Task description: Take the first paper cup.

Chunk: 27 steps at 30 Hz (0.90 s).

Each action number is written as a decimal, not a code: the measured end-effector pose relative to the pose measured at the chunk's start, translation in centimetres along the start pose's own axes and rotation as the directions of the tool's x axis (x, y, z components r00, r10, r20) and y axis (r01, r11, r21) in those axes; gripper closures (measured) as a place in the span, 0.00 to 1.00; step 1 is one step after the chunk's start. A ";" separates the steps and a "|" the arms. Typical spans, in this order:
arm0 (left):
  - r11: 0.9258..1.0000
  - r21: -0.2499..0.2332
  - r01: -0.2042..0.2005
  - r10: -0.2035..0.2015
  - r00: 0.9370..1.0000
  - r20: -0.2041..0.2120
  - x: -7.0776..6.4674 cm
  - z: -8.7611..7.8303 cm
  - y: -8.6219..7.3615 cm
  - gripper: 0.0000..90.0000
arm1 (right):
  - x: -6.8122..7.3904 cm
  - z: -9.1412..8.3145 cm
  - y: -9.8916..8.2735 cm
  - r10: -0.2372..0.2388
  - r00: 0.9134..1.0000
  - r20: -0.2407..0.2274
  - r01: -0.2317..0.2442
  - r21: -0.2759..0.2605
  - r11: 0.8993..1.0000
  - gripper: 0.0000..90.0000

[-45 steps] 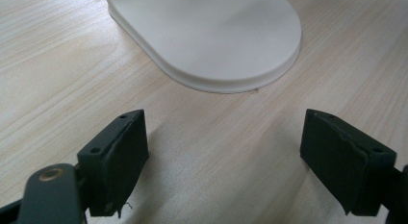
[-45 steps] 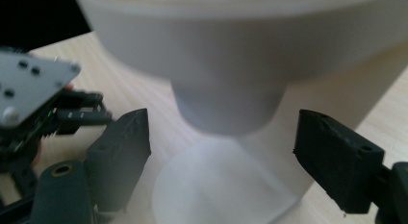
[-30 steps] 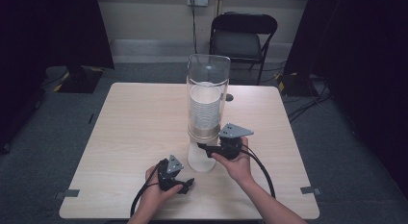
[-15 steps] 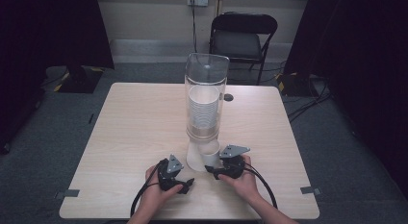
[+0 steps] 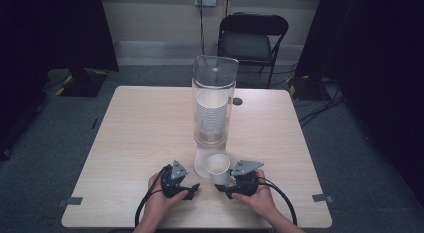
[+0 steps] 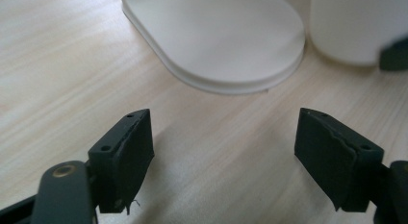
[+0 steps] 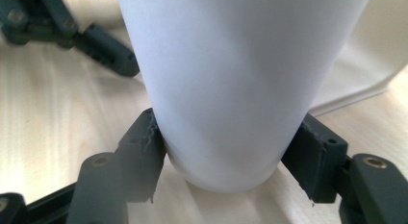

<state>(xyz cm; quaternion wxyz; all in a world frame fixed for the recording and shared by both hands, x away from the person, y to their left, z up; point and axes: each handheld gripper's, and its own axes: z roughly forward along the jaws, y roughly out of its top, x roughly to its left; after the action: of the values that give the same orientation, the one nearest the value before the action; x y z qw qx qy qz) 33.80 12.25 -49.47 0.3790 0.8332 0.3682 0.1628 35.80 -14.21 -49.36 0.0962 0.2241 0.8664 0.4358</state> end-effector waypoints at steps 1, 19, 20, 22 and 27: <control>1.000 -0.021 0.005 -0.006 1.000 -0.004 -0.1 -0.1 0.1 0.25 | 0.2 0.0 0.0 -0.012 1.000 -0.009 0.012 0.002 1.000 0.40; 0.995 -0.101 -0.021 0.021 1.000 0.001 -1.6 -0.1 1.4 0.25 | 1.5 -0.3 -1.0 -0.057 0.997 -0.046 0.060 0.072 0.996 0.31; 0.995 -0.096 -0.035 0.035 0.999 -0.004 -1.5 -0.1 1.4 0.25 | 1.3 -0.5 -1.0 -0.055 0.997 -0.048 0.058 0.066 0.996 0.36; 0.996 -0.085 -0.021 0.021 1.000 -0.004 -1.4 0.0 1.2 0.25 | 1.0 -0.8 -1.1 -0.049 0.998 -0.046 0.052 0.074 0.996 0.36; 0.999 -0.048 -0.015 0.015 1.000 -0.010 -0.9 0.1 0.8 0.25 | -1.9 -2.0 -1.8 0.047 0.999 0.013 -0.048 0.070 0.996 0.36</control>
<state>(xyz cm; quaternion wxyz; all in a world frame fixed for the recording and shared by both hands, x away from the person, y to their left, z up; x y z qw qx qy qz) 33.62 11.16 -48.96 0.3960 0.8258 0.3598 0.1783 36.21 -17.49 -49.69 0.0828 0.2504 0.8749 0.4061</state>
